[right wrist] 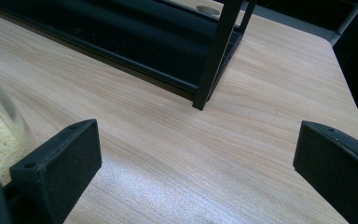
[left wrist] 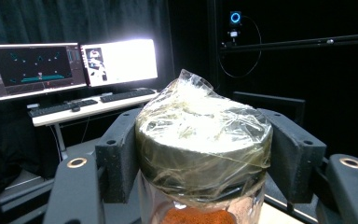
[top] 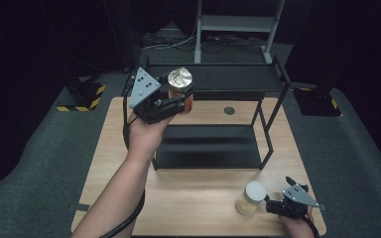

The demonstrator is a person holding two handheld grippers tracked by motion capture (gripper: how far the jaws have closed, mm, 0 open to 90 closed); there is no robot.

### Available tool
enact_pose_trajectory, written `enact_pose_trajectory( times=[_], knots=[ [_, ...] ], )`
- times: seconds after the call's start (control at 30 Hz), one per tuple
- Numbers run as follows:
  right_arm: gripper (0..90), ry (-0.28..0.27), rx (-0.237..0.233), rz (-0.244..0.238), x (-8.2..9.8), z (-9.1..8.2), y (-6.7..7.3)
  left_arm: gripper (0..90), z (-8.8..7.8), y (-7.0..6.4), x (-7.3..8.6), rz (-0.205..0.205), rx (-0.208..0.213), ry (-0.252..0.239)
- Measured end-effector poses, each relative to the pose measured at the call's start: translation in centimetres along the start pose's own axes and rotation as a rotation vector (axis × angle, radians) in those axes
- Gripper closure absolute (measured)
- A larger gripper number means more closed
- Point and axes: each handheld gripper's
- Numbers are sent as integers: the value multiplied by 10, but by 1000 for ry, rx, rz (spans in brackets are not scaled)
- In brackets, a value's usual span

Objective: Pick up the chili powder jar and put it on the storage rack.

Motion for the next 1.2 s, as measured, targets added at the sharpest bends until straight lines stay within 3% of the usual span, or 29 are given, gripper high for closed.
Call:
enact_pose_trajectory(
  times=[0.23, 0.7, 1.2],
  knots=[
    [3, 0, -2, -1, 0, 0, 0, 348, 11, 3, -5, -14, -6, -11],
    [3, -1, -2, -2, 0, 0, 0, 348, 34, 2, -16, 8, -39, -23],
    [3, -5, -2, 0, 1, 0, 0, 348, 61, 3, -12, -8, -78, -8]
  ],
)
Point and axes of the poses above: each handheld gripper's, and its own axes: z roughly forward along the jaws, x roughly out of its underside, y roughly to its left, and after that the axes turned 10 degrees about -x, right-handed
